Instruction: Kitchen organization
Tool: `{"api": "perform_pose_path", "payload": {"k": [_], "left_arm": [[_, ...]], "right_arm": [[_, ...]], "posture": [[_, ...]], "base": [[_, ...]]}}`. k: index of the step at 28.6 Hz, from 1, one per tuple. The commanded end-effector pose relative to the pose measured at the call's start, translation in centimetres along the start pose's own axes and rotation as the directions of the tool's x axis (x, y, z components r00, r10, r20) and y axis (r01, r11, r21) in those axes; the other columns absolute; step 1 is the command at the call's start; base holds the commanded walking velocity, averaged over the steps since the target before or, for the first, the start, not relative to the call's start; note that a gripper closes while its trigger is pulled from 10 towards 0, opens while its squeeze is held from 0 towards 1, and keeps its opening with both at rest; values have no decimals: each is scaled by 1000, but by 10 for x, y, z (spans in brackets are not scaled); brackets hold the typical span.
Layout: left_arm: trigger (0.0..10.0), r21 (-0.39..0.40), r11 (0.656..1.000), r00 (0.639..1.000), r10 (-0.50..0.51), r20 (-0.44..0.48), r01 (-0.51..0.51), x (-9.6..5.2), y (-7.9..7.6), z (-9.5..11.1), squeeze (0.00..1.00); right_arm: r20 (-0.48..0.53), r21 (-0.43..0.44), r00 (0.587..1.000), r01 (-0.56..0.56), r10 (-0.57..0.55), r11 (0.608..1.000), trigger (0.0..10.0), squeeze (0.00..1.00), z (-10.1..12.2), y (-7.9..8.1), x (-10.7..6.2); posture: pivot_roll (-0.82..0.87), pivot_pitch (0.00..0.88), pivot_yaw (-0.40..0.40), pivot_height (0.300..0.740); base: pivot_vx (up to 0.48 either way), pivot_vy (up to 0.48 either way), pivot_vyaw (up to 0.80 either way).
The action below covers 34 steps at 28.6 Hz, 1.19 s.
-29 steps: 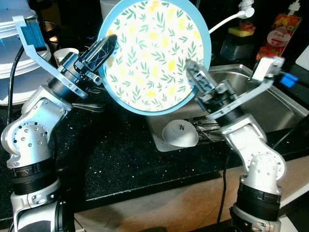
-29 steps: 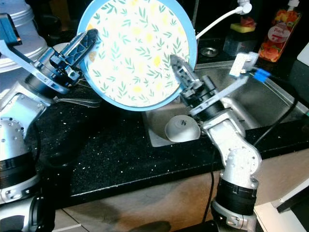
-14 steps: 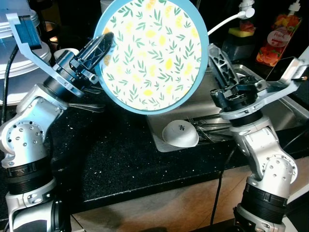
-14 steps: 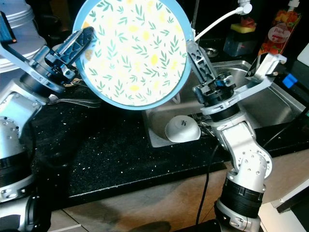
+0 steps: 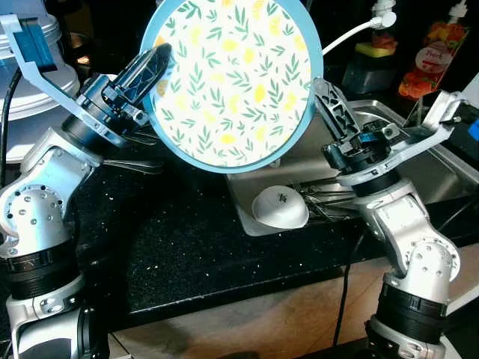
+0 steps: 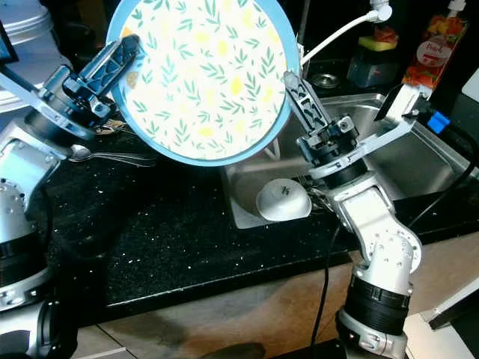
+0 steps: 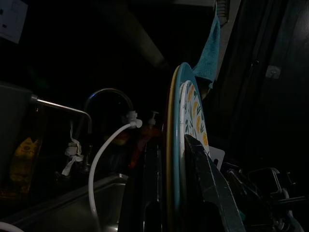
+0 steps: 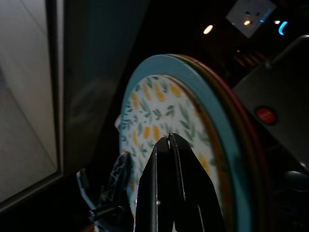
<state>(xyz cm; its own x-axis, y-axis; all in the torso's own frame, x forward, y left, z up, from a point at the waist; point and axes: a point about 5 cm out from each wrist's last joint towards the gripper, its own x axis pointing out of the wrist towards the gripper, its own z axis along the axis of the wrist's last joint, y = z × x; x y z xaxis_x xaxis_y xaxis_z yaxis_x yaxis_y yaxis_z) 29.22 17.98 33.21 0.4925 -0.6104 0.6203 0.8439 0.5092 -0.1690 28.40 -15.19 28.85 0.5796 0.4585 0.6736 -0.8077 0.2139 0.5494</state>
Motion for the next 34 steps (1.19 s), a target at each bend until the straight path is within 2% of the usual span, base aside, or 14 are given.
{"api": "perform_pose_path", "payload": {"k": [1, 2, 6, 7, 8, 9, 13, 15, 16, 19, 21, 31, 34], "left_arm": [[10000, 52, 998, 997, -49, 55, 46, 4, -8, 16, 0], [10000, 52, 998, 997, -49, 55, 46, 4, -8, 16, 0], [10000, 50, 998, 997, -50, 53, 47, 4, -9, 16, 0], [10000, 50, 998, 997, -51, 52, 48, 4, -9, 16, 0], [10000, 50, 998, 997, -51, 52, 48, 4, -9, 16, 0], [10000, 50, 998, 997, -51, 51, 48, 4, -9, 16, 0], [10000, 53, 997, 998, -51, 45, 48, 4, -9, 16, 0], [10000, 54, 997, 998, -51, 43, 49, 4, -9, 15, 0], [10000, 54, 997, 998, -51, 43, 49, 4, -9, 15, 0], [10000, 52, 997, 998, -52, 41, 50, 4, -9, 15, 0], [10000, 49, 997, 998, -53, 41, 51, 4, -10, 14, 0], [10000, 42, 998, 998, -57, 38, 56, 4, -11, 13, 0], [10000, 38, 998, 998, -55, 36, 54, 5, -10, 12, 0]], "right_arm": [[-5, -21, 1000, 10, -10, 1000, 10000, 129, 0, 0, 1], [-3, -34, 1000, 5, -5, 999, 10000, 1000, 0, 1, 1], [1, -44, 1000, -13, 13, 999, 10000, 1000, 0, 4, 3], [2, -46, 1000, -8, 8, 999, 10000, 761, 1, 4, 3], [2, -46, 1000, -8, 8, 999, 10000, 761, 1, 4, 3], [-1, -52, 1000, -1, 1, 999, 10000, 0, 1, 3, 3], [-40, -118, 999, 17, -22, 993, 10000, 0, 2, 2, 4], [-71, -192, 997, 25, -39, 981, 10000, 0, 3, 3, 5], [-71, -192, 997, 25, -39, 981, 10000, 0, 3, 3, 5], [-143, -371, 988, 4, -61, 929, 10000, 0, 2, 7, 7], [-168, -424, 983, -9, -69, 905, 10000, 0, 0, 9, 9], [-199, -408, 979, -43, -42, 912, 10000, 0, -6, 10, 7], [-186, -354, 982, -101, 36, 930, 10000, 0, -4, 17, 5]], "posture": [[19, 0, -17, 740], [19, 0, -17, 740], [19, 0, -17, 740], [19, 0, -17, 740], [19, 0, -17, 740], [19, 0, -18, 740], [19, 0, -18, 740], [19, 0, -18, 740], [19, 0, -18, 740], [19, 0, -18, 740], [19, 0, -18, 740], [19, 0, -18, 740], [19, 0, -18, 740]], "base": [[0, 0, 0], [0, 0, 0], [0, 0, 0], [0, 0, 0], [0, 0, 0], [0, 0, 0], [0, 0, 0], [0, 0, 0], [0, 0, 0], [0, 0, 0], [0, 0, 0], [0, 0, 0], [0, 0, 0]]}}
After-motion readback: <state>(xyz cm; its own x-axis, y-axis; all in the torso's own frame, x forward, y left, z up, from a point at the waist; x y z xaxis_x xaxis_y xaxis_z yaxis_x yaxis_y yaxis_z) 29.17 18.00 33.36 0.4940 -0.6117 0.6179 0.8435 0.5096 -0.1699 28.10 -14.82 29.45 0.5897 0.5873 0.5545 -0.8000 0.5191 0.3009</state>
